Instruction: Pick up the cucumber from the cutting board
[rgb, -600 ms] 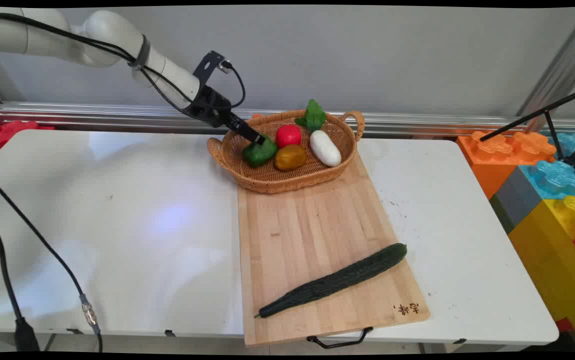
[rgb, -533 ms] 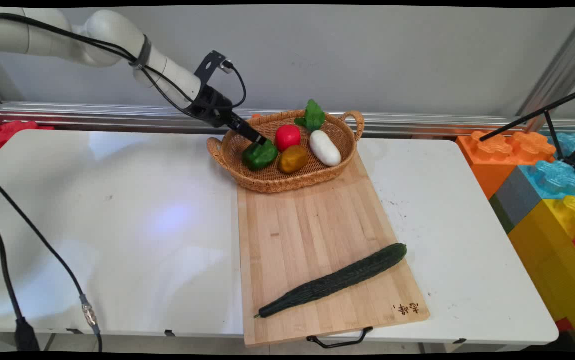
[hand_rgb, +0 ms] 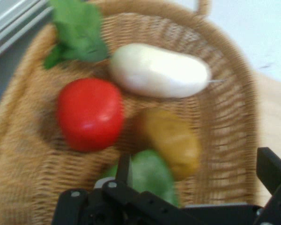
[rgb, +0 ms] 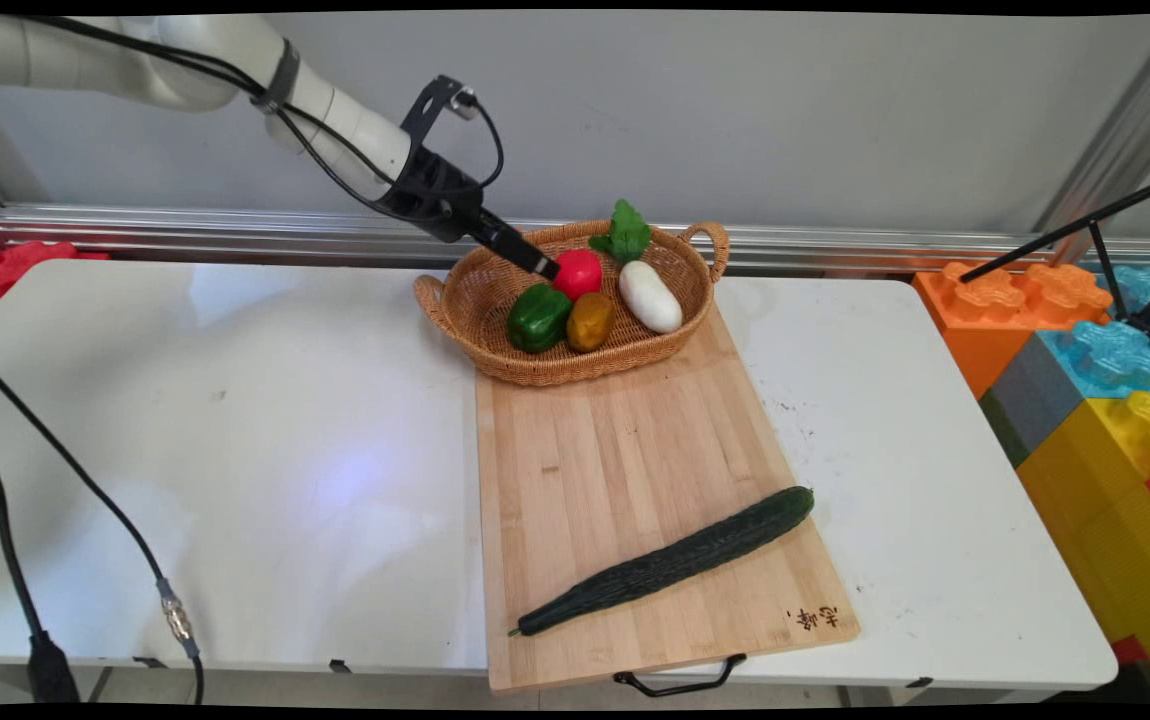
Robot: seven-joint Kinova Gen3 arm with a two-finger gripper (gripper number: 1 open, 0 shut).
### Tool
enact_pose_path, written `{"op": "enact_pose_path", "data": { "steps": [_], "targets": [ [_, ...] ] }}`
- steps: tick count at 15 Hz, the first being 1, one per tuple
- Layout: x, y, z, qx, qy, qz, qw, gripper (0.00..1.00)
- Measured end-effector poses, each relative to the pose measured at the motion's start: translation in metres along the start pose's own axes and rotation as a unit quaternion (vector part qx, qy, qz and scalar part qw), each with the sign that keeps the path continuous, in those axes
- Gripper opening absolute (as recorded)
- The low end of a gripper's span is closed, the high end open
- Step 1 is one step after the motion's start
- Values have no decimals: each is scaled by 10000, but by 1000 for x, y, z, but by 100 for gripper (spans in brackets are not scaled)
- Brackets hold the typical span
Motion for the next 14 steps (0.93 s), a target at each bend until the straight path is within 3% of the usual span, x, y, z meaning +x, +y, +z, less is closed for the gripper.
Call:
{"op": "enact_pose_path", "data": {
  "steps": [4, 8, 11, 14],
  "targets": [
    [11, 51, -8, -441, 36, -15, 9990, 100],
    [17, 115, -8, -872, -88, 68, 9961, 100],
    [18, 155, -3, -992, -270, 144, 9946, 100],
    [12, 195, 7, -958, -608, 231, 9933, 100]
  ]
}}
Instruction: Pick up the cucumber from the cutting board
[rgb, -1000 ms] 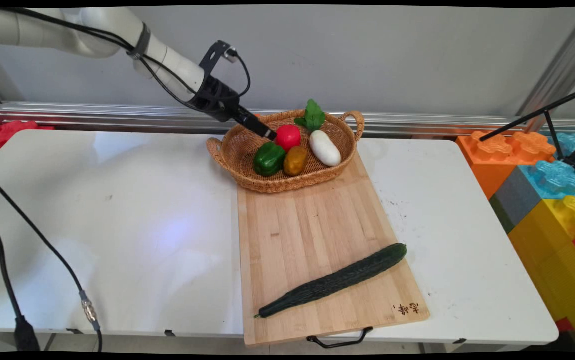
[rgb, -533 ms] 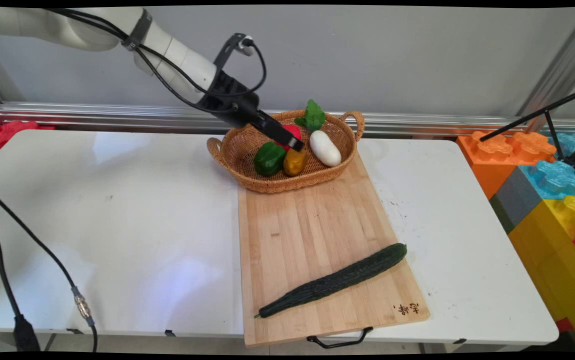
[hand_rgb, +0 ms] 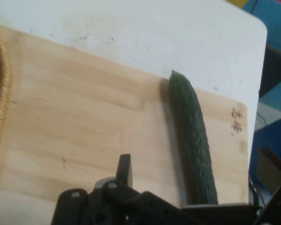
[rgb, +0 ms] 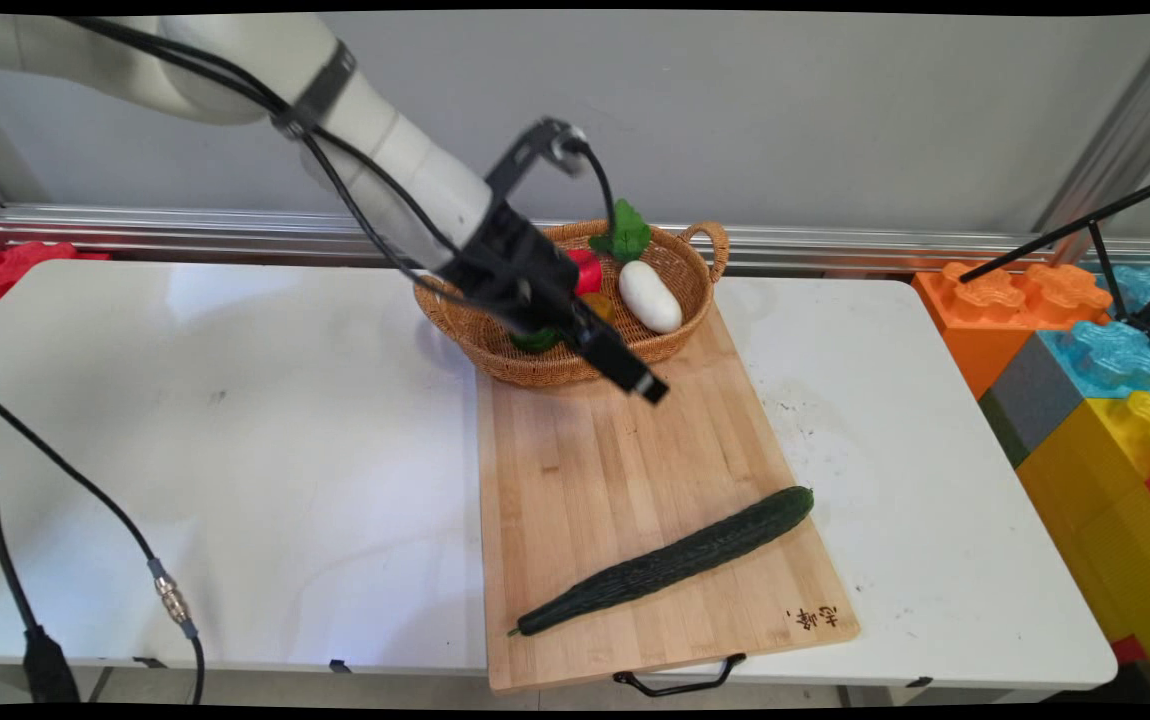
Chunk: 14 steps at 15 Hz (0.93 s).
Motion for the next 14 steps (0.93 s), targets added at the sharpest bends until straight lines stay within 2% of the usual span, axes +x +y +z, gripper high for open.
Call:
{"op": "enact_pose_path", "data": {
  "steps": [4, 7, 14],
  "targets": [
    [-10, 36, 33, 149, -456, 25, 9988, 100],
    [-14, 53, 65, 226, -657, 72, 9976, 100],
    [-28, 58, 134, 423, -952, 207, 9943, 100]
  ]
}}
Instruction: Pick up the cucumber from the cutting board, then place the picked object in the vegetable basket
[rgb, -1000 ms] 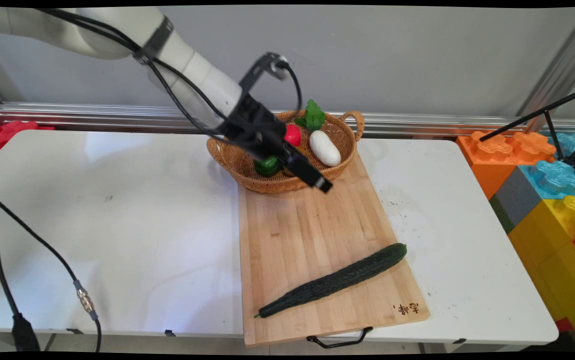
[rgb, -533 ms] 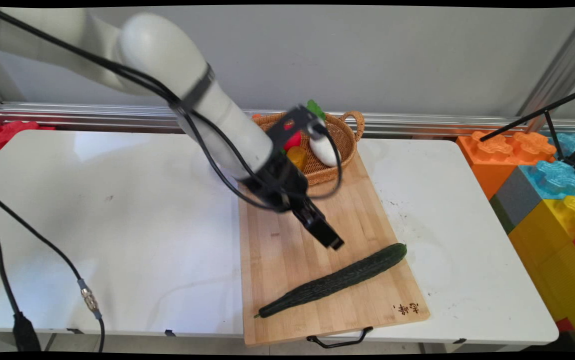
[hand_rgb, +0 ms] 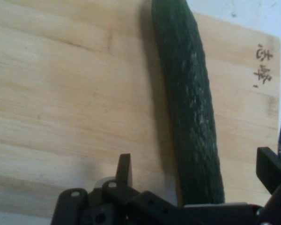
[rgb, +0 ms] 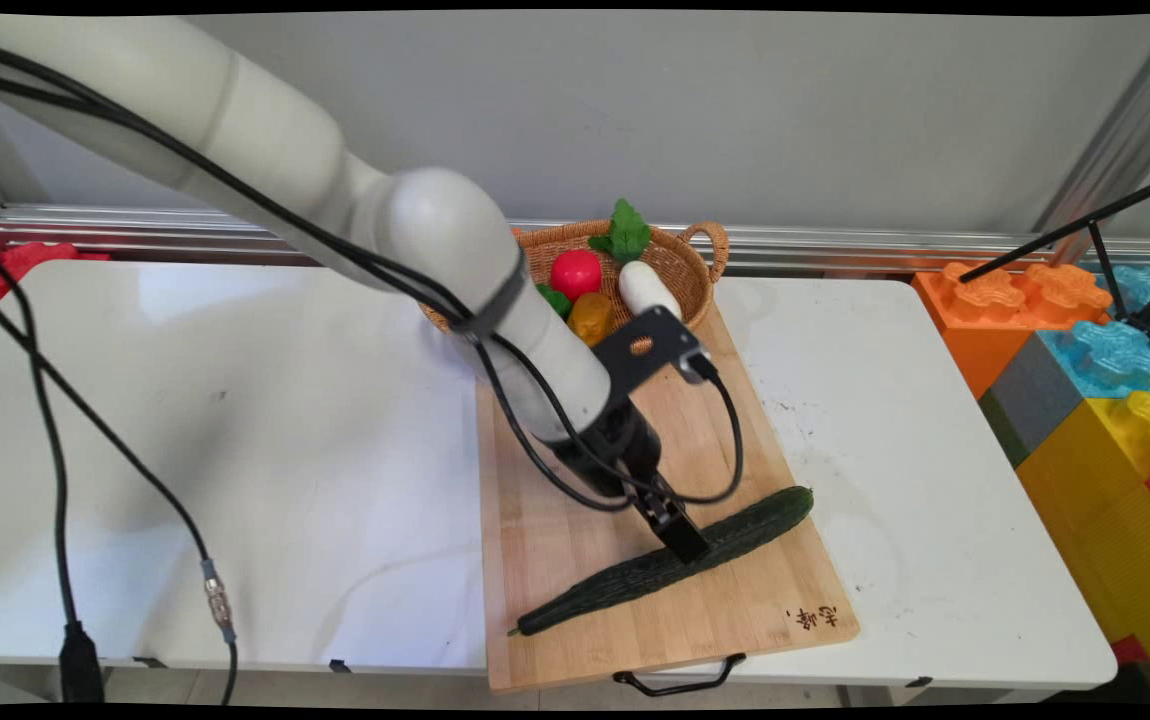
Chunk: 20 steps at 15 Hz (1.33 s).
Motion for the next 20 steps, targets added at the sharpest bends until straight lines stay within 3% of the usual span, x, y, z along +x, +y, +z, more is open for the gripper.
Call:
{"op": "enact_pose_path", "data": {
  "steps": [6, 7, 14, 20],
  "targets": [
    [-2, 3, 37, -50, -77, -33, 10000, 100],
    [-2, 3, 40, -59, -74, -25, 10000, 0],
    [-7, 4, 32, -36, -128, 66, 9999, 0],
    [-1, 10, 2, -70, -81, -22, 9999, 0]
  ]
}}
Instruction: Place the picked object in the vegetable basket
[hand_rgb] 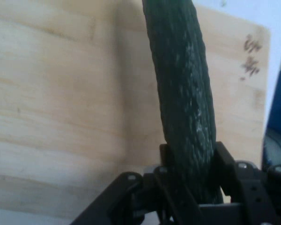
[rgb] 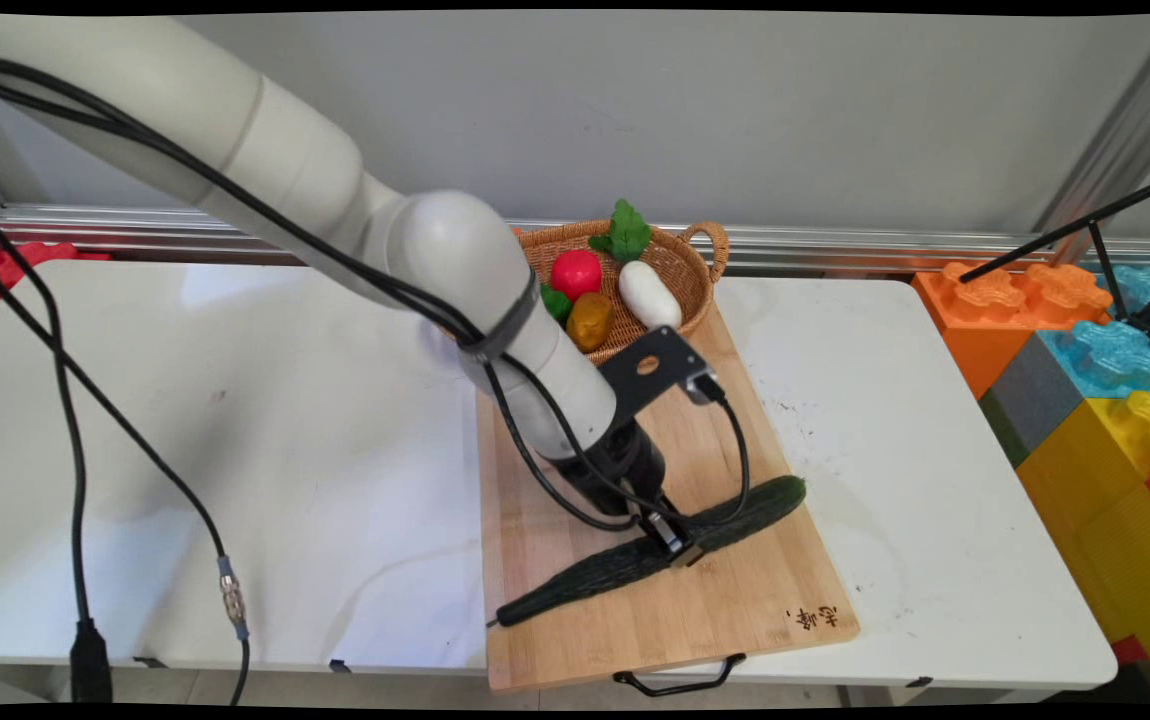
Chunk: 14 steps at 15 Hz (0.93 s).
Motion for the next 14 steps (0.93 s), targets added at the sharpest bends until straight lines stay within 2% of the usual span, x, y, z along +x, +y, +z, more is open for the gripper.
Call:
{"op": "enact_pose_path", "data": {
  "steps": [4, 6, 8, 10, 14],
  "targets": [
    [25, 9, -38, -74, 143, 221, 9996, 0],
    [40, 7, -57, -6, 201, 460, 9987, 0],
    [53, -2, -72, 160, 246, 762, 9967, 0],
    [65, -17, -85, 395, 272, 1108, 9927, 0],
    [86, -66, -107, 1039, 257, 1742, 9789, 0]
  ]
}}
